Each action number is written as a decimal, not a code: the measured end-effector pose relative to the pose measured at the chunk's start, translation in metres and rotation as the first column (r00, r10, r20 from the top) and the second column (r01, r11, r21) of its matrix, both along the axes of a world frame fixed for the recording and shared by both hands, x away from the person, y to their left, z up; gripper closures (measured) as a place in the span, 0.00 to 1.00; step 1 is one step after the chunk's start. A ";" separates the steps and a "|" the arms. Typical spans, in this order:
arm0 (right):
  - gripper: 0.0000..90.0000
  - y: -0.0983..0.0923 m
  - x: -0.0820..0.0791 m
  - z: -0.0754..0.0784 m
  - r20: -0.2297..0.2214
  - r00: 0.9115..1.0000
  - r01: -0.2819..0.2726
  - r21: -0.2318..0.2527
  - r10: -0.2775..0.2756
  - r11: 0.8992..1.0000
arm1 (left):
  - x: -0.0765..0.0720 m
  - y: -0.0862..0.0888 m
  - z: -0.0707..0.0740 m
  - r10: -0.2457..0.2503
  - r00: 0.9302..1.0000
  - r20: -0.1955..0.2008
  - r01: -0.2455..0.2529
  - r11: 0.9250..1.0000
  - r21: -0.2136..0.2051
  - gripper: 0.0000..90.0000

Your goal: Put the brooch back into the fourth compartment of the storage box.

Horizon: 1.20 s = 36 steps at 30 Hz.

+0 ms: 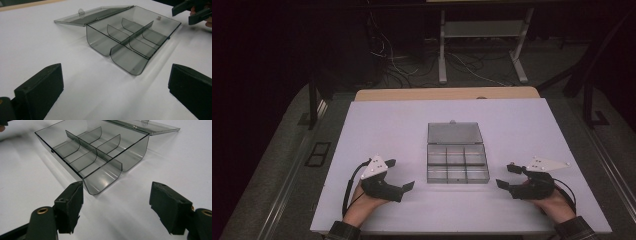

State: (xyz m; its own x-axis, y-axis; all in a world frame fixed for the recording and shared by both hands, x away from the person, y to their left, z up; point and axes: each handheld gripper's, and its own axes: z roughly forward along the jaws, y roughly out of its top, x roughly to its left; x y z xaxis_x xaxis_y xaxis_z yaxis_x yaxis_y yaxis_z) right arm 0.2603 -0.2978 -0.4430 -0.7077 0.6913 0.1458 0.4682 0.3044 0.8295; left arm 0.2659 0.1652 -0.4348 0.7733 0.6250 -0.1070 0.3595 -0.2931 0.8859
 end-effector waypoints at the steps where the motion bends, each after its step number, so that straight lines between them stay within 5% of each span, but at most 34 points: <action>1: 0.30 0.000 0.000 0.000 -0.002 1.000 0.001 0.002 -0.001 1.000 | -0.002 0.001 -0.001 -0.004 1.000 -0.001 0.004 1.000 0.000 0.00; 14: 0.28 -0.001 0.002 0.007 0.001 1.000 -0.008 0.007 0.008 1.000 | -0.008 -0.001 -0.005 -0.030 1.000 0.001 0.030 0.999 0.038 0.00; 36: 0.19 -0.023 0.027 0.024 0.006 0.998 0.069 -0.019 -0.069 0.997 | -0.008 -0.002 -0.006 -0.031 1.000 -0.003 0.031 0.999 0.022 0.00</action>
State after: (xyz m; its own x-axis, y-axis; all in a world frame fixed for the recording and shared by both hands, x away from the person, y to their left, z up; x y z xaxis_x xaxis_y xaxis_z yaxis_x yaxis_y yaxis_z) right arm 0.2873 -0.3211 -0.4189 -0.6590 0.7411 0.1283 0.4846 0.2879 0.8260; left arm 0.2584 0.1636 -0.4410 0.7922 0.6027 -0.0958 0.3524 -0.3236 0.8781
